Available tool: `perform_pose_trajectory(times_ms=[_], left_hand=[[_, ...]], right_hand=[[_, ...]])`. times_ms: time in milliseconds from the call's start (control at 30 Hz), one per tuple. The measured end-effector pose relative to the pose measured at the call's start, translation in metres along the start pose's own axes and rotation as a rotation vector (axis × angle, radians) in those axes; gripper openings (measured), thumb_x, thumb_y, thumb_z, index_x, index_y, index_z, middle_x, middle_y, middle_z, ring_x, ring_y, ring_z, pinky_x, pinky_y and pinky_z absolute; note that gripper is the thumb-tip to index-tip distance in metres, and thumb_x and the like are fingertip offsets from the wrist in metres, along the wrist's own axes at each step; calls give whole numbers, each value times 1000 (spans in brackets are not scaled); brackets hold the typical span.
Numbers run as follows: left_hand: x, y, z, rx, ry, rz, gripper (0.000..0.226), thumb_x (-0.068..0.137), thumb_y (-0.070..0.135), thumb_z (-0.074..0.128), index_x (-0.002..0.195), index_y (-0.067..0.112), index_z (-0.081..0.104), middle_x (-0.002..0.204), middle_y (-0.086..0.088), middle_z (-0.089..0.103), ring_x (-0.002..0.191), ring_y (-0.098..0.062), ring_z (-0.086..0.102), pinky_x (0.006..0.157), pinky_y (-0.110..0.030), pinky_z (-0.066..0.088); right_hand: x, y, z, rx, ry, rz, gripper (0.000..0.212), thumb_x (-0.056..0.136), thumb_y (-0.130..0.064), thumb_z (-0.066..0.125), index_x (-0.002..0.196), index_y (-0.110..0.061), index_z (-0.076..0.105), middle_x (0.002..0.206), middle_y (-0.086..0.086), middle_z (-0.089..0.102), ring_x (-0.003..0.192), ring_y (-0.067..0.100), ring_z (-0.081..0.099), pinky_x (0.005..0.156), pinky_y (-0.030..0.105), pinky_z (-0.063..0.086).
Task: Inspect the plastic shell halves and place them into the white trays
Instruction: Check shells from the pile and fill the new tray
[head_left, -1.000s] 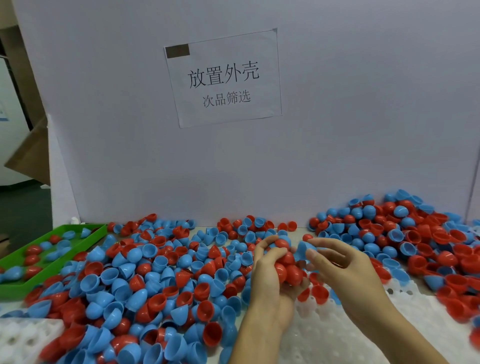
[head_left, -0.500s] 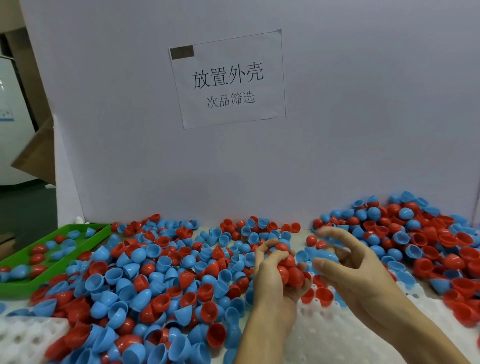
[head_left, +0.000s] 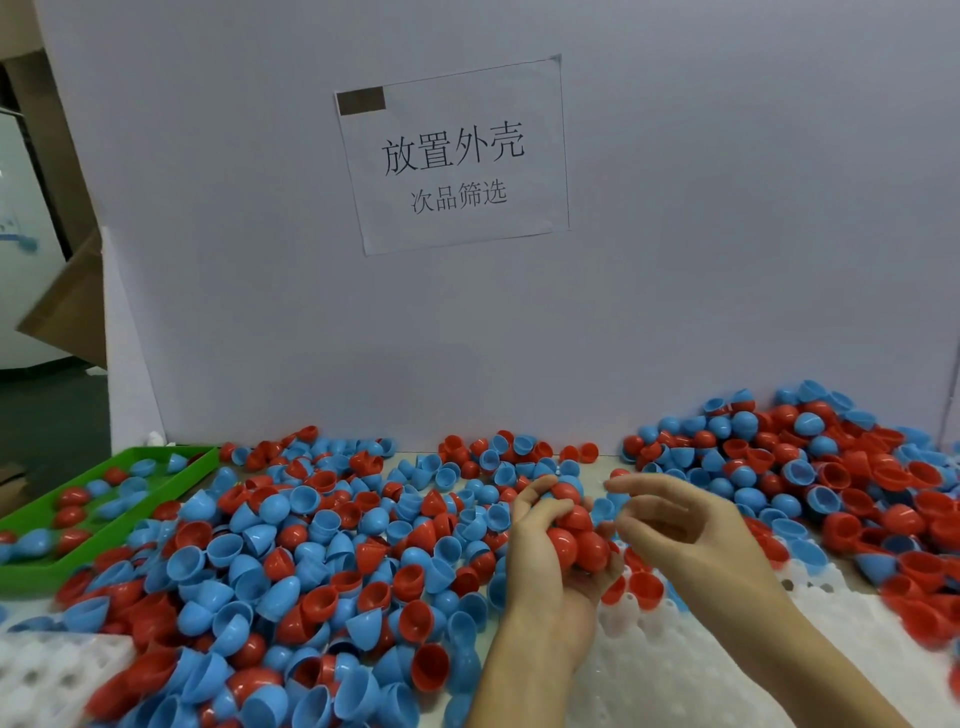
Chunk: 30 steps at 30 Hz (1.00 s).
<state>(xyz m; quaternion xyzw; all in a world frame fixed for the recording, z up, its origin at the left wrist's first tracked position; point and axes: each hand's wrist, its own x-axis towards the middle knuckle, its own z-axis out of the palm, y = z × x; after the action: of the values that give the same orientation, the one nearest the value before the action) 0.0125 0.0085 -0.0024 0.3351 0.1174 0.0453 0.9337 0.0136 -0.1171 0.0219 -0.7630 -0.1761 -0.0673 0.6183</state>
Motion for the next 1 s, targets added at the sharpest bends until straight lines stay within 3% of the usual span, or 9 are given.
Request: perform_pose_trajectory(times_ms=[167,267,367,433,567,633,733,833,1000], left_hand=[[0,-2,1,26,9,36,32,91,1,56,116,19,65,105,-22,68,86,-36,67,61,-39,59],[0,-2,2,30,41,54,32,91,1,57,116,20,64,111,-23,65,89,-35,66,61,-38,59],[-1,-2,3,-18,50,18,35,90,0,57,119,19,63,114,-24,63,90,-35,64,57,-37,58],[-2,0,3,-78,53,-31,38,90,1,57,122,20,63,121,-27,61,100,-40,64,58,-40,59],[-1,-1,1,-146,60,-102,45,88,4,58,131,16,60,129,-31,59,116,-49,60,78,-55,60],[1,-2,0,-153,71,-97,49,89,4,58,137,14,56,125,-27,61,110,-44,62,70,-52,61],[3,-3,0,-153,91,-65,47,90,3,58,135,14,56,114,-23,58,96,-37,62,59,-45,60],[4,-3,1,-78,115,-43,41,90,4,59,129,18,59,121,-23,58,96,-35,61,58,-41,59],[2,-6,5,18,111,-25,45,85,-1,69,122,24,60,122,-22,60,107,-41,63,66,-44,61]], right_hand=[[-2,5,4,-194,-131,-101,25,76,-14,84,85,-36,76,78,-3,71,78,11,66,73,21,56],[-1,11,5,-408,-103,-150,36,69,-23,89,88,-45,68,84,-15,68,86,0,59,73,10,48],[-1,13,8,-488,-50,-232,43,72,-20,87,83,-51,59,83,-20,65,89,-8,54,73,8,45],[1,15,8,-458,-8,-261,46,75,-15,85,82,-52,58,80,-23,66,91,-9,55,74,8,45],[4,19,6,-323,27,-209,38,85,-16,76,87,-51,62,85,-36,66,91,-13,57,70,2,44],[5,21,7,-252,15,-169,31,88,-18,72,88,-48,64,87,-39,65,91,-14,60,68,1,45],[7,23,8,-88,39,-95,26,93,-19,66,95,-45,64,86,-28,72,87,-7,66,64,6,50],[7,22,7,54,33,-10,23,95,-20,62,103,-42,60,82,-21,74,80,-6,68,57,6,50],[7,24,10,58,-18,-14,23,94,-15,64,94,-38,67,81,-20,73,80,-5,68,60,7,50]])
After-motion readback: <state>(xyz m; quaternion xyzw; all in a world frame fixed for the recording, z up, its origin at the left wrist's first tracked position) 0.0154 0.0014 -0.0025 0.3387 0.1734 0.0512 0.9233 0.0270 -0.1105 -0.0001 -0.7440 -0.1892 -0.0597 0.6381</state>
